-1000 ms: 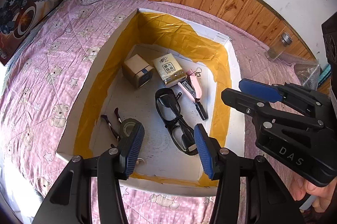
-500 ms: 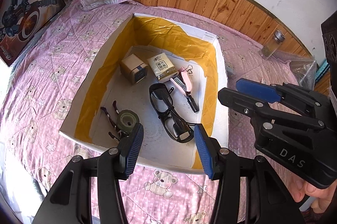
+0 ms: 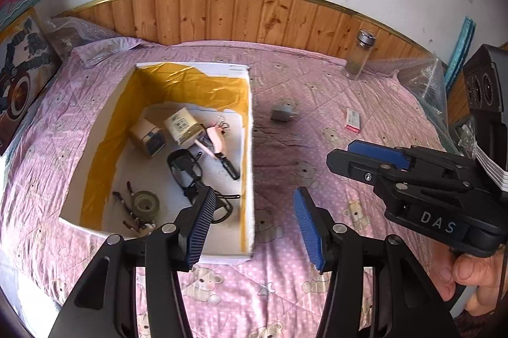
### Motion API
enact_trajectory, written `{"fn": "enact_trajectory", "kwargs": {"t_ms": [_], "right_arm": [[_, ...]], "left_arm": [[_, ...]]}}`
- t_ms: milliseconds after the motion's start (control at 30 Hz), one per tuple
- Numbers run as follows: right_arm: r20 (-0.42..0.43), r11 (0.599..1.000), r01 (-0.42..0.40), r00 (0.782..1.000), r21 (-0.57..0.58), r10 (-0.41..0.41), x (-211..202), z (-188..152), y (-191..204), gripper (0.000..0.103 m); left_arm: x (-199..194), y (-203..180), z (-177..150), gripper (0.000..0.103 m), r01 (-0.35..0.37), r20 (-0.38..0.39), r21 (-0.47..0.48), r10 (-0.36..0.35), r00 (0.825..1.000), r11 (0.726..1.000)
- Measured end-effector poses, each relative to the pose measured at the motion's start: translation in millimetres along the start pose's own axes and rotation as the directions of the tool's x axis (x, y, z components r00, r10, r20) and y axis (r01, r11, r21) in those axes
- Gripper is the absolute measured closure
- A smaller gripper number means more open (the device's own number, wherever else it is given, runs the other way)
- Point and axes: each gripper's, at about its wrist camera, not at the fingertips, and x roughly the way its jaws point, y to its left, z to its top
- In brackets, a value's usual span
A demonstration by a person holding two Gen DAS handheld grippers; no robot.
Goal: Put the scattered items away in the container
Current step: 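Move both tools out of the box toward the white charger and red staple box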
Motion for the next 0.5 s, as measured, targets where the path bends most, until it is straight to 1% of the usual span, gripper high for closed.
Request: {"fn": "enact_trajectory", "kwargs": {"t_ms": [100,233,300,433,500], "right_arm": [[0.011,0.996,0.035,0.999,0.078,-0.036,-3.1,-1.1,-37.9,0.067],[0.014,0.982,0.079,0.997,0.173,-0.082,-1.3,3.0,-87.4,0.066],[0.011,0.972,0.104,0.994,0.212,-0.109,3.2,6.8,-110.9,0.065],[-0.008,0.948,0.156,0.987,0.276,-0.160,20.3,14.6,-154.7,0.062],[-0.025,0.936,0.183,0.983,0.302,-0.184,31.5,18.2,-175.2,0.060]], "left_arm": [[19.8,-22.7,6.7,0.045,0.025,-0.028,0.031,-0.024,0.999,0.999],[49.3,-48.4,22.5,0.045,0.052,-0.055,0.045,-0.050,0.997,0.998],[67.8,-56.8,33.0,0.044,0.063,-0.076,0.030,-0.061,0.995,0.998],[104.8,-65.4,56.1,0.044,0.057,-0.098,-0.018,-0.059,0.993,0.998],[123.9,-68.6,68.1,0.040,0.059,-0.105,-0.031,-0.061,0.993,0.998]]}}
